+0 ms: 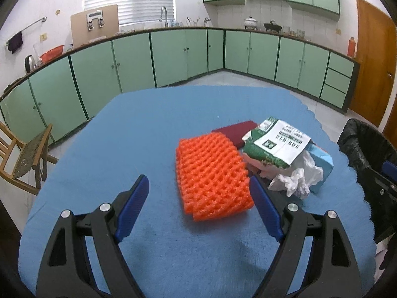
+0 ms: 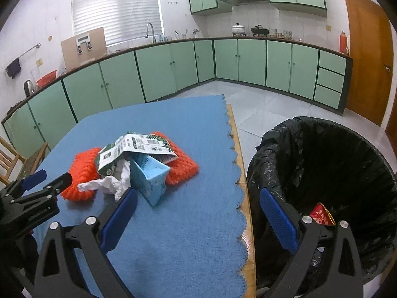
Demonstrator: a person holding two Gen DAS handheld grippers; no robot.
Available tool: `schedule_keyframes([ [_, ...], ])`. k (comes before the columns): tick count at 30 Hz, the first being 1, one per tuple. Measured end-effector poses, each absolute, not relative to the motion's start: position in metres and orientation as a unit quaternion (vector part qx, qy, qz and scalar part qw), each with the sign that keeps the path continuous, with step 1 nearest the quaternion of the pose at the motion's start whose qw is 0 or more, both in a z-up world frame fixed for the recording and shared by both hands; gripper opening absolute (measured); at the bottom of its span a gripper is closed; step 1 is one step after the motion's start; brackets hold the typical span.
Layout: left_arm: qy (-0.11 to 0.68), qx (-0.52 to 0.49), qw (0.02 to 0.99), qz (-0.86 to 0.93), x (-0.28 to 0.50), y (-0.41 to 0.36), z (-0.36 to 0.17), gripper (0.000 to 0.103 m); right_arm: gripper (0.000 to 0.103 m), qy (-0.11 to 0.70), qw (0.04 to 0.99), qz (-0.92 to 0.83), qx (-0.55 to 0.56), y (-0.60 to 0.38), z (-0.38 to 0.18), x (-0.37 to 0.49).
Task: Collect trash
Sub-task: 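Move both tools back over the remaining trash on the blue mat, then grasp the orange foam mesh with the left tool while the right grasps the white tissue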
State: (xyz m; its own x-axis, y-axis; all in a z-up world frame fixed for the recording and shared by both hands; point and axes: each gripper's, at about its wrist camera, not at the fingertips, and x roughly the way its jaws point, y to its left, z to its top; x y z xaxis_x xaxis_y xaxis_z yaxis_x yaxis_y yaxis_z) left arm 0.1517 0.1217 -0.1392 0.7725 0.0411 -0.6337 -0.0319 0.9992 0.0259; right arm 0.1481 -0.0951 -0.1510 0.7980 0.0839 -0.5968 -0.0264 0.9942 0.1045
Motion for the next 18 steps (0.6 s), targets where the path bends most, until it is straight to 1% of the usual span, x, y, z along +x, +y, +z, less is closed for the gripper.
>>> schedule_keyframes([
  [8,0.368,0.003,0.930,0.006,0.165,0.115,-0.155,0.080,0.097,0.321,0.946,0.039,0.035,-0.091,-0.154,0.156],
  [9,0.372,0.003,0.928,0.005,0.166,0.114,-0.157,0.078,0.097,0.322,0.945,0.041,0.032,-0.089,-0.154,0.157],
  [10,0.377,0.002,0.926,0.001,0.168,0.113,-0.159,0.074,0.097,0.322,0.945,0.043,0.028,-0.087,-0.154,0.157],
  [11,0.380,0.000,0.925,-0.003,0.169,0.113,-0.160,0.071,0.097,0.322,0.945,0.046,0.025,-0.084,-0.154,0.157],
  [12,0.382,-0.002,0.924,-0.008,0.171,0.112,-0.160,0.063,0.097,0.322,0.945,0.048,0.024,-0.083,-0.154,0.158],
  [13,0.383,-0.004,0.924,-0.012,0.172,0.112,-0.160,0.057,0.097,0.322,0.945,0.051,0.023,-0.081,-0.154,0.158],
  [14,0.381,-0.006,0.924,-0.012,0.172,0.112,-0.160,0.055,0.097,0.322,0.945,0.053,0.023,-0.080,-0.153,0.158],
  [15,0.379,-0.009,0.925,-0.012,0.172,0.113,-0.159,0.048,0.097,0.323,0.945,0.056,0.022,-0.079,-0.153,0.158],
  [16,0.376,-0.011,0.926,-0.009,0.171,0.115,-0.158,0.037,0.097,0.323,0.944,0.060,0.021,-0.077,-0.152,0.158],
  [17,0.374,-0.011,0.927,-0.005,0.171,0.116,-0.157,0.032,0.096,0.323,0.944,0.063,0.020,-0.076,-0.151,0.159],
  [18,0.373,-0.013,0.928,-0.003,0.171,0.118,-0.157,0.016,0.096,0.322,0.944,0.065,0.020,-0.074,-0.150,0.159],
])
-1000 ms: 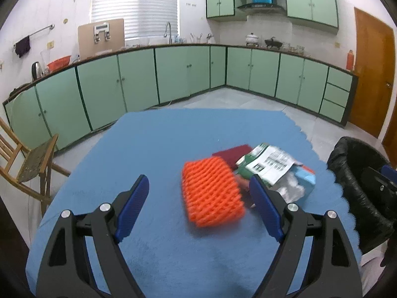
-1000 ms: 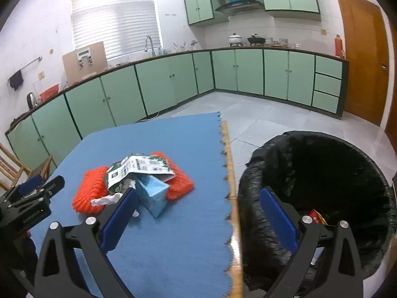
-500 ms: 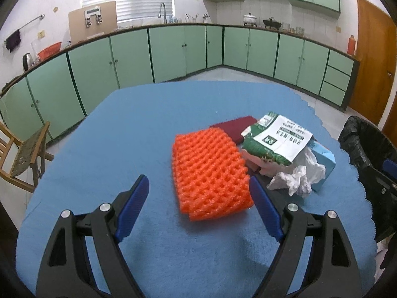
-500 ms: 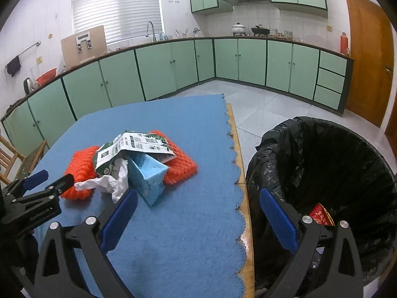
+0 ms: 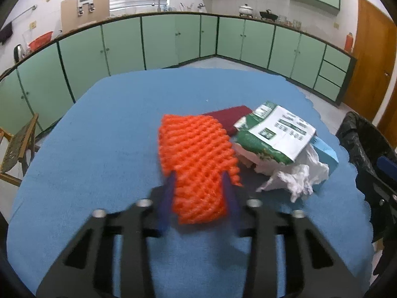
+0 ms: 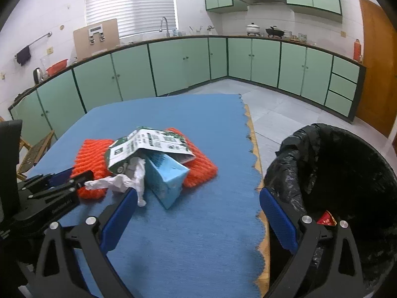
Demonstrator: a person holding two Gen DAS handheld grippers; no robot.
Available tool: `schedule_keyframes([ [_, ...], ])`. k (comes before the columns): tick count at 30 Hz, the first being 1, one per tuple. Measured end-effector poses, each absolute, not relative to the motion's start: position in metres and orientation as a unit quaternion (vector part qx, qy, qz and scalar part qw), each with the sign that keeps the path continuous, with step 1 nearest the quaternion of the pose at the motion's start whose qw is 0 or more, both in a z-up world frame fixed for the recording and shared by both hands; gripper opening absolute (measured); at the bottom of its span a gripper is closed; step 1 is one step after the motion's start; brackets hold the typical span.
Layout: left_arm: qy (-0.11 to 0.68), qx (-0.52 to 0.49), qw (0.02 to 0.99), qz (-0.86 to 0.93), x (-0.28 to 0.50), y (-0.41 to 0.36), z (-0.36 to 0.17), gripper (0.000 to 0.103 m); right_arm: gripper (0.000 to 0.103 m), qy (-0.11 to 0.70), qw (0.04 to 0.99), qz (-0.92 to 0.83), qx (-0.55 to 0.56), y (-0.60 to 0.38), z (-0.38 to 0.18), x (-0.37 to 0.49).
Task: Collect trash
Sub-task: 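Grasp the orange foam mesh with the left tool while the right grasps the white tissue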
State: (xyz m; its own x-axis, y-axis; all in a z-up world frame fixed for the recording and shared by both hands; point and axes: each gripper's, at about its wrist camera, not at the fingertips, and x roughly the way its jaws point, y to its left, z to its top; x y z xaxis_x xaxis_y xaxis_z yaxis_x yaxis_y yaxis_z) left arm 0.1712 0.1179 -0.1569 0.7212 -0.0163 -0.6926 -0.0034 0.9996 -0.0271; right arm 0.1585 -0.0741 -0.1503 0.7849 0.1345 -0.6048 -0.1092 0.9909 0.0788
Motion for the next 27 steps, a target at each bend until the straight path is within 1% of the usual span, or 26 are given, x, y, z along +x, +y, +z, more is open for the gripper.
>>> schedule_keyframes([
  [3,0.369,-0.025,0.929,-0.002,0.170,0.127,-0.156,0.012,0.096,0.319,0.945,0.072,0.022,-0.067,-0.148,0.159],
  [6,0.360,-0.024,0.933,0.009,0.165,0.132,-0.152,0.011,0.092,0.319,0.944,0.082,0.024,-0.059,-0.147,0.159],
  [11,0.349,-0.034,0.936,0.029,0.157,0.147,-0.141,0.010,0.080,0.328,0.938,0.106,0.031,-0.042,-0.150,0.162],
  [19,0.347,-0.030,0.936,0.050,0.146,0.168,-0.138,0.010,0.072,0.345,0.931,0.119,0.026,-0.017,-0.163,0.177],
  [22,0.359,-0.034,0.931,0.052,0.147,0.175,-0.145,0.010,0.072,0.351,0.929,0.115,0.021,-0.011,-0.168,0.182],
  [24,0.363,-0.037,0.930,0.050,0.148,0.177,-0.148,0.011,0.072,0.353,0.929,0.113,0.019,-0.010,-0.169,0.184],
  [27,0.371,-0.042,0.926,0.051,0.151,0.179,-0.152,0.023,0.069,0.354,0.929,0.109,0.018,-0.009,-0.167,0.182],
])
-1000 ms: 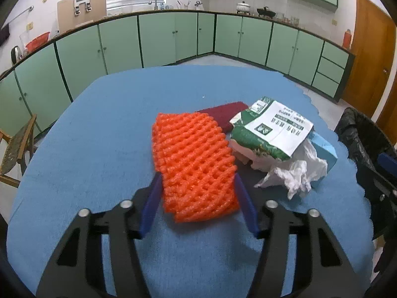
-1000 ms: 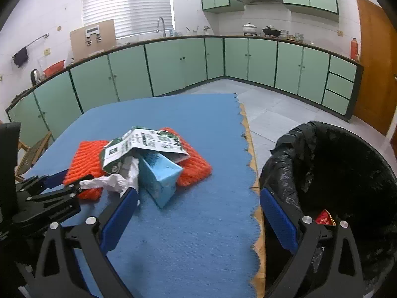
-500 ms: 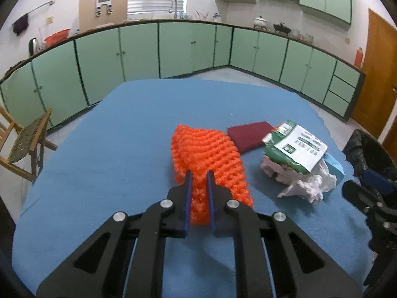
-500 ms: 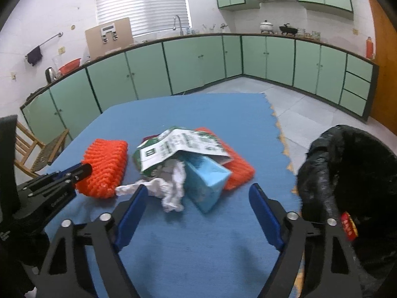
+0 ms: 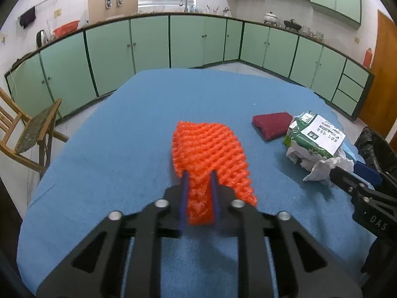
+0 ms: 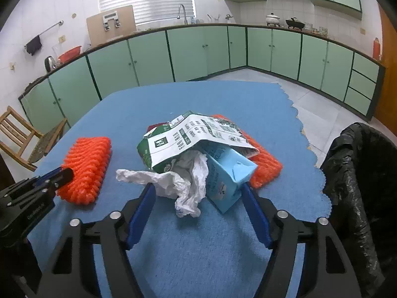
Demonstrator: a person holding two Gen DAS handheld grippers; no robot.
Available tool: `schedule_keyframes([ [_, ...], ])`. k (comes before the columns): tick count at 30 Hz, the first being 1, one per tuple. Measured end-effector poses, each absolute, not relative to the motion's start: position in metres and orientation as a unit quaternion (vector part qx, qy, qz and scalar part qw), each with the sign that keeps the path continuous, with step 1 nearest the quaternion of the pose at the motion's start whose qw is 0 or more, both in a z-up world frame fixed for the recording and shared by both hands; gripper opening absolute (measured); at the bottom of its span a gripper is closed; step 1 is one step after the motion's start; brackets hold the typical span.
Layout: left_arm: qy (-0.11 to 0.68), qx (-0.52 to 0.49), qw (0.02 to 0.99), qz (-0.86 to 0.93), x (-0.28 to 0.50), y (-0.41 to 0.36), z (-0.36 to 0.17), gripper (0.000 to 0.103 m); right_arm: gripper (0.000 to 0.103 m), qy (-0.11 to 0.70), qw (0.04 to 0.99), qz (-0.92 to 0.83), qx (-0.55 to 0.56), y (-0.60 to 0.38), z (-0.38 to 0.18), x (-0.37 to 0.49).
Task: Collect trash
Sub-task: 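Grasp the orange foam mesh with the left tool while the right grasps the white tissue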
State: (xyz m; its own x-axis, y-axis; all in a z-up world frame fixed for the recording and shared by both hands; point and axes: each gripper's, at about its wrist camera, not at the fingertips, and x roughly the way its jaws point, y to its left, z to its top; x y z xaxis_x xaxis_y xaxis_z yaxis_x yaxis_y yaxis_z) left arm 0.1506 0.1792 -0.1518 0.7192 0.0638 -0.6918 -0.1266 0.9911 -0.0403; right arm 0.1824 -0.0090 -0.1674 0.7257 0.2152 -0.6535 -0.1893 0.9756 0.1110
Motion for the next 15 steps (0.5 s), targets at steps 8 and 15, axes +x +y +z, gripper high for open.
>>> schedule_keyframes([
  [8,0.384,-0.047,0.921,0.055,0.154,0.180,-0.161,0.055,0.067,0.338,0.933,0.120,0.014,-0.009,-0.151,0.164],
  [15,0.387,-0.043,0.920,0.041,0.156,0.178,-0.163,0.037,0.060,0.350,0.927,0.131,0.014,-0.001,-0.161,0.178],
])
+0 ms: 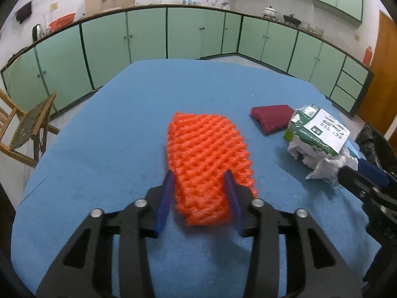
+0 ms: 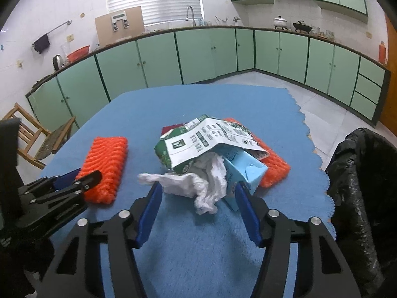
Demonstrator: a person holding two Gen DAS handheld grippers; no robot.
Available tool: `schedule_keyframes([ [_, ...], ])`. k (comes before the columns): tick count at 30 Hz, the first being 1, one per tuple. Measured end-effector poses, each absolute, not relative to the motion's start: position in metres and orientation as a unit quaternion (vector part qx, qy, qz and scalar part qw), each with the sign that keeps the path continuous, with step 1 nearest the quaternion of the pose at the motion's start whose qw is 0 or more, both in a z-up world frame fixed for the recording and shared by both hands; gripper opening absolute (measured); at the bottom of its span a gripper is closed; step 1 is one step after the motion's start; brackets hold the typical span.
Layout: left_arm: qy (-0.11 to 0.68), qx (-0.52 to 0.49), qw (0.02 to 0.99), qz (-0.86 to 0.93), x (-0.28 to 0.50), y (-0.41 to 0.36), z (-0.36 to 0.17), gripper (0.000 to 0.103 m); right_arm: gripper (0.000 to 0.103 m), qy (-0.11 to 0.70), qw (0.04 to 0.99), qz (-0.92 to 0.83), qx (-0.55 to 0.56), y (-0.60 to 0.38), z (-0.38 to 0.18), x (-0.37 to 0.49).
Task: Collect trash
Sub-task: 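Grasp the orange foam mesh with the left tool while the right grasps the white tissue, then lift the foam mesh and tissue and carry them over the bin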
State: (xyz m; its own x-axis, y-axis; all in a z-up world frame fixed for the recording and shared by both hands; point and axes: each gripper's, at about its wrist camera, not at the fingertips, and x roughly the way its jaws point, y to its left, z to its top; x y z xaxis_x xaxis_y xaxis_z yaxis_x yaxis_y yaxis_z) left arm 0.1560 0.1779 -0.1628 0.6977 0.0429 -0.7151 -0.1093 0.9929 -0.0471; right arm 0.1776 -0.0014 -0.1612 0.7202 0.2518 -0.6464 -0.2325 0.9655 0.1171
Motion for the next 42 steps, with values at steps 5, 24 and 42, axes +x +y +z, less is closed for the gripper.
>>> schedule_keyframes([
  [5,0.385,-0.044,0.921,0.041,0.157,0.178,-0.162,0.031,0.049,0.371,0.918,0.135,0.028,-0.004,-0.174,0.191],
  [24,0.357,-0.038,0.933,0.042,0.140,0.176,-0.138,0.014,0.013,0.366,0.913,0.180,0.022,-0.013,-0.155,0.166],
  [42,0.316,-0.038,0.948,0.014,0.097,0.156,-0.098,0.013,0.013,0.336,0.920,0.203,0.013,-0.026,-0.120,0.111],
])
